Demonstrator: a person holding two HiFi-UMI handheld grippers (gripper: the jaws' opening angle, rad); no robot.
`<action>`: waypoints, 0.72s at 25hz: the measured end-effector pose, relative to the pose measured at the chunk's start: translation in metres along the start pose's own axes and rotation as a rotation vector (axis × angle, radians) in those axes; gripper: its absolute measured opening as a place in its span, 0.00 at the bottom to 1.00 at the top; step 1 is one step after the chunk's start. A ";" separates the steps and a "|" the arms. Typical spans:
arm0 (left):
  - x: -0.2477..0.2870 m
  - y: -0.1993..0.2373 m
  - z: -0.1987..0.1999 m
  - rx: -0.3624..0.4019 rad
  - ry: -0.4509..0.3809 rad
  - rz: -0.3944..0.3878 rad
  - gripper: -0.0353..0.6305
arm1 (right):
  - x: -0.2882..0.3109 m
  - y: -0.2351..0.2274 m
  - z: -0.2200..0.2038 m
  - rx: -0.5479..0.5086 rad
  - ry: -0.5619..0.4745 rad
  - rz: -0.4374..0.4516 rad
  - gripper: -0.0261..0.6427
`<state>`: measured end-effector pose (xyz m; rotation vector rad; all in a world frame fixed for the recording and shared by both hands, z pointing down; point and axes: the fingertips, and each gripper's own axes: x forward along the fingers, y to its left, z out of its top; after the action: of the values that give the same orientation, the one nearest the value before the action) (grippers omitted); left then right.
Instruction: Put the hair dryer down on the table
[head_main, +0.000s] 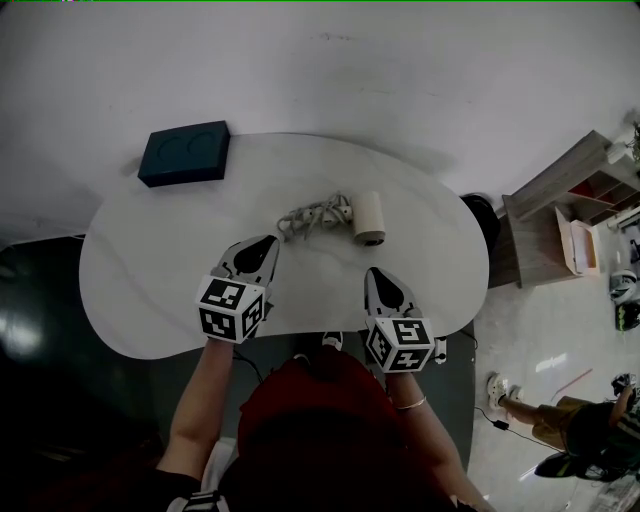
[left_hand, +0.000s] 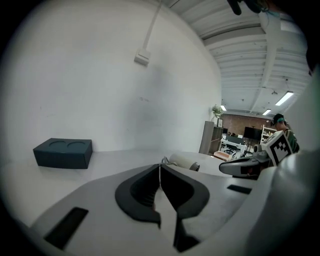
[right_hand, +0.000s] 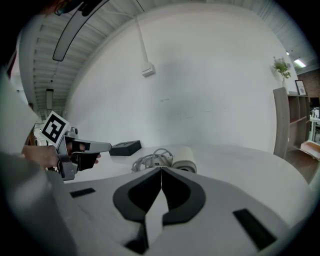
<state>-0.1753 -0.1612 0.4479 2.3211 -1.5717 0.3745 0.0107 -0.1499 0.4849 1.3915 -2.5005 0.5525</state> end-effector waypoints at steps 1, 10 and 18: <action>-0.004 0.001 -0.004 -0.007 -0.001 0.010 0.10 | -0.001 0.003 -0.001 -0.004 -0.001 0.001 0.06; -0.036 0.010 -0.019 -0.026 -0.021 0.071 0.09 | -0.013 0.023 -0.006 -0.018 -0.008 0.004 0.06; -0.056 0.004 -0.033 -0.045 -0.029 0.094 0.09 | -0.023 0.037 -0.008 -0.039 -0.026 0.006 0.06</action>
<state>-0.2009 -0.1019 0.4565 2.2350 -1.6893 0.3252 -0.0084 -0.1111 0.4755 1.3865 -2.5221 0.4868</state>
